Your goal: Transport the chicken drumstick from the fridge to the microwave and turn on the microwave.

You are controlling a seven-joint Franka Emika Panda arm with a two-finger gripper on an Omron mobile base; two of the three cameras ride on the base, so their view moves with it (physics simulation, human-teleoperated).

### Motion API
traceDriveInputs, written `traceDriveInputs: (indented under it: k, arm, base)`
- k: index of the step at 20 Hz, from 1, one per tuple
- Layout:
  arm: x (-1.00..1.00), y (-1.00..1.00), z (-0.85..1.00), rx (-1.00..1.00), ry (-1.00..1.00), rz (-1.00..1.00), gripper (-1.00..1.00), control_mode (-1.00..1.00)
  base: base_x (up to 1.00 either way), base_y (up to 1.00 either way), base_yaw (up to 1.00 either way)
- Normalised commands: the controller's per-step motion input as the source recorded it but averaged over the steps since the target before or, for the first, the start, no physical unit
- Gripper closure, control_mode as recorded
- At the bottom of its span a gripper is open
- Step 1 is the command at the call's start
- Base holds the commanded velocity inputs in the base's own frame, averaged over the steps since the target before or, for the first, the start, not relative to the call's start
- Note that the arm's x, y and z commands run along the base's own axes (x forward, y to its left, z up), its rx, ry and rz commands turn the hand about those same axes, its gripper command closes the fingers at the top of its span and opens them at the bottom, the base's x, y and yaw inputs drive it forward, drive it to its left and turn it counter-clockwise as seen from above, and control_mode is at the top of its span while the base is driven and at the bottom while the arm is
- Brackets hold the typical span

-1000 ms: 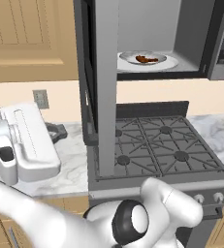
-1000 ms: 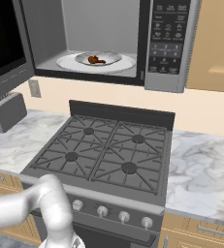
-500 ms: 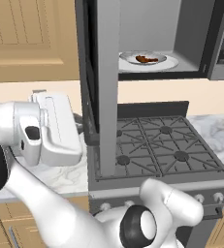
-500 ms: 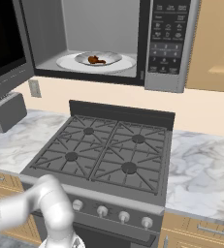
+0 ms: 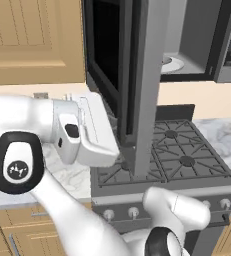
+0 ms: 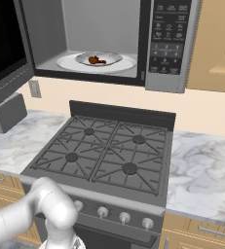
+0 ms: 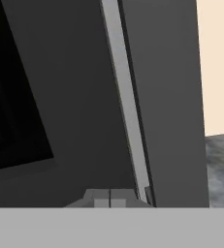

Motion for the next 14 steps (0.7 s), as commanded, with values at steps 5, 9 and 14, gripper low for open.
traceDriveInputs:
  k: [5, 9, 14]
  arm:
    - [-0.07, -0.73, 0.24, 0.0, 0.0, 0.0, 1.0, -1.0]
    - [0.04, -0.61, 0.41, 0.0, 0.0, 0.0, 1.0, -1.0]
    - [0.23, -0.57, 0.42, 0.0, 0.0, 0.01, 1.0, -1.0]
  base:
    - [0.0, 0.0, 0.0]
    - [0.0, 0.0, 0.0]
    - [0.0, 0.0, 0.0]
